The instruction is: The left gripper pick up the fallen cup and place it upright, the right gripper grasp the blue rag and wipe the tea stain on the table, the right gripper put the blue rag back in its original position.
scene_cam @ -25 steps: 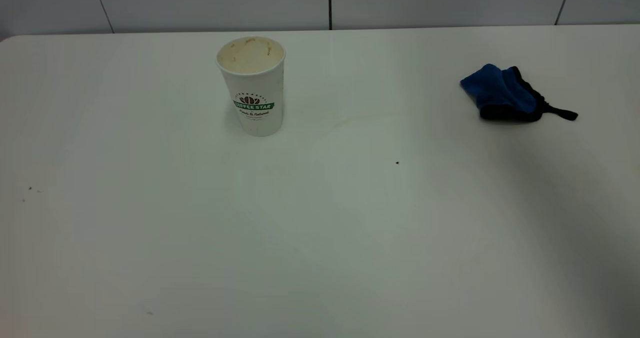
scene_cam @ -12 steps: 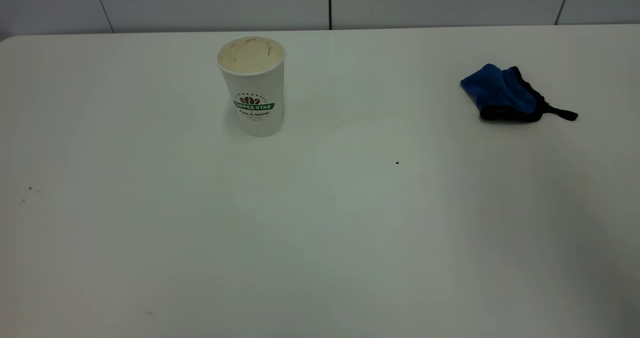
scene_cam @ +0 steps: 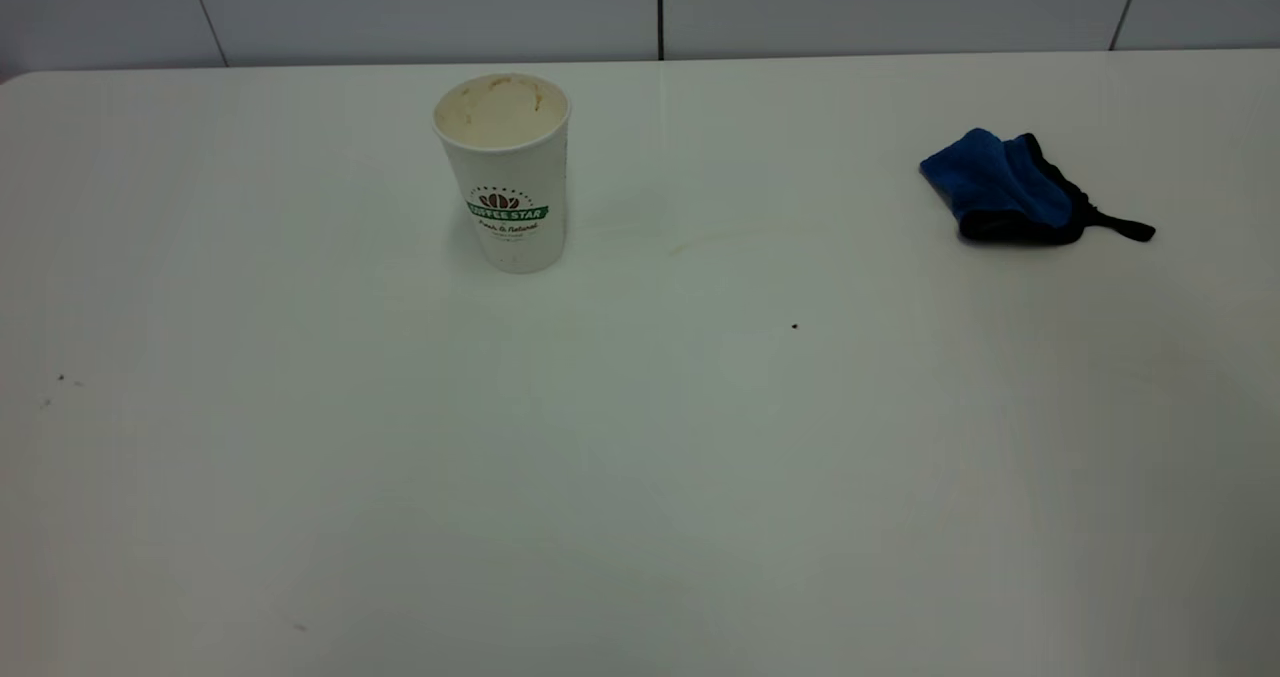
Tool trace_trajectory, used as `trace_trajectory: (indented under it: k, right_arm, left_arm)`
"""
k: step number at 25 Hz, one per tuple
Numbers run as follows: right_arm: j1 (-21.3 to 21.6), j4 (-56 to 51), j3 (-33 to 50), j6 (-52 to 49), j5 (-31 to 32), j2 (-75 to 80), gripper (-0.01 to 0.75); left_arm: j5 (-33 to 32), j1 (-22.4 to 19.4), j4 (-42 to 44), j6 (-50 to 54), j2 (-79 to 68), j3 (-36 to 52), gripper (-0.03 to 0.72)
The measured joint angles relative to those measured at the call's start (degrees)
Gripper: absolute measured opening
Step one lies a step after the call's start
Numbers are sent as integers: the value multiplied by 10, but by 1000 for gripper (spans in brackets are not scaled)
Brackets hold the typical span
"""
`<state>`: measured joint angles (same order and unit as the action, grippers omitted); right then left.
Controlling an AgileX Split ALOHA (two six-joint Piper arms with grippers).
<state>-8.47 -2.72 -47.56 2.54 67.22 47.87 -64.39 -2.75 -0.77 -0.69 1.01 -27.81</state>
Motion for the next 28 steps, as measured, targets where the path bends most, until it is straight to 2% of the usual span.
trace_trajectory:
  k: [6, 13, 22, 28]
  right_arm:
    - [54, 9, 112, -8, -21, -236, 656]
    - [63, 6, 183, -11, -12, -378, 633]
    - [83, 0, 201, -5, -23, -485, 591]
    - [85, 2, 207, 1, -30, -488, 590]
  left_arm:
    - [0, 0, 0, 0, 0, 0, 529]
    - [0, 0, 0, 0, 0, 0, 529]
    - [0, 0, 0, 0, 0, 0, 529]
    - [0, 0, 0, 0, 0, 0, 529]
